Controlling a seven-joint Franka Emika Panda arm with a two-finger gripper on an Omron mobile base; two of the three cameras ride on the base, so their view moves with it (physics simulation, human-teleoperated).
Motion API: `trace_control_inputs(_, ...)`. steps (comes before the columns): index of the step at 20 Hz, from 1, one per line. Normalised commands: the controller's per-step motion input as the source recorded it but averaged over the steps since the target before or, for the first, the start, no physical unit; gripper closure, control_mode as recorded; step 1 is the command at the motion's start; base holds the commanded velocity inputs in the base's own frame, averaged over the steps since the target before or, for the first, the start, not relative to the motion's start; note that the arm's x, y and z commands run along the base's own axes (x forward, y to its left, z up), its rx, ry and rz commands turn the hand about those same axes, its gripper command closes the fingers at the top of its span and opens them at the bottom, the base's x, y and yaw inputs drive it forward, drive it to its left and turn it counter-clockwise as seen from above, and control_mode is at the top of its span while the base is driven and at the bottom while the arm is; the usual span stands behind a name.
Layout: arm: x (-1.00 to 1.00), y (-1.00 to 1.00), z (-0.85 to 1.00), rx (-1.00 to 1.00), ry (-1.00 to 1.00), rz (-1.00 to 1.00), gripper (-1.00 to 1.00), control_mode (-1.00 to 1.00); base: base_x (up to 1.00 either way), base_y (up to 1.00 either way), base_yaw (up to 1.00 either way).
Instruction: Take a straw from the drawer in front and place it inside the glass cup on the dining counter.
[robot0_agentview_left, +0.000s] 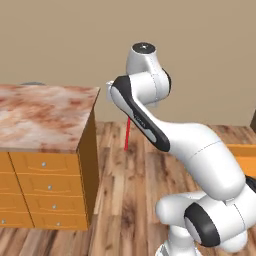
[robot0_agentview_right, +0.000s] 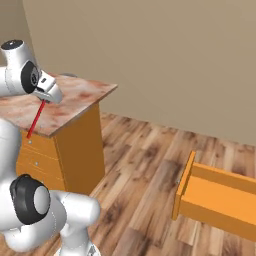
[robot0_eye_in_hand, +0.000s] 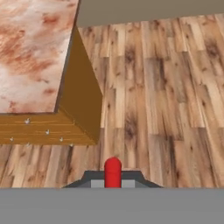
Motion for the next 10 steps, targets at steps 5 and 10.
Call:
trace_control_inputs(5,0.00,0.00,0.00,0.00,0.00,0.00,1.00,1.00,0.24,0.60,0.11)
trace_control_inputs(10,0.00,0.00,0.00,0.00,0.00,0.00,1.00,1.00,0.52,0.55,-0.07)
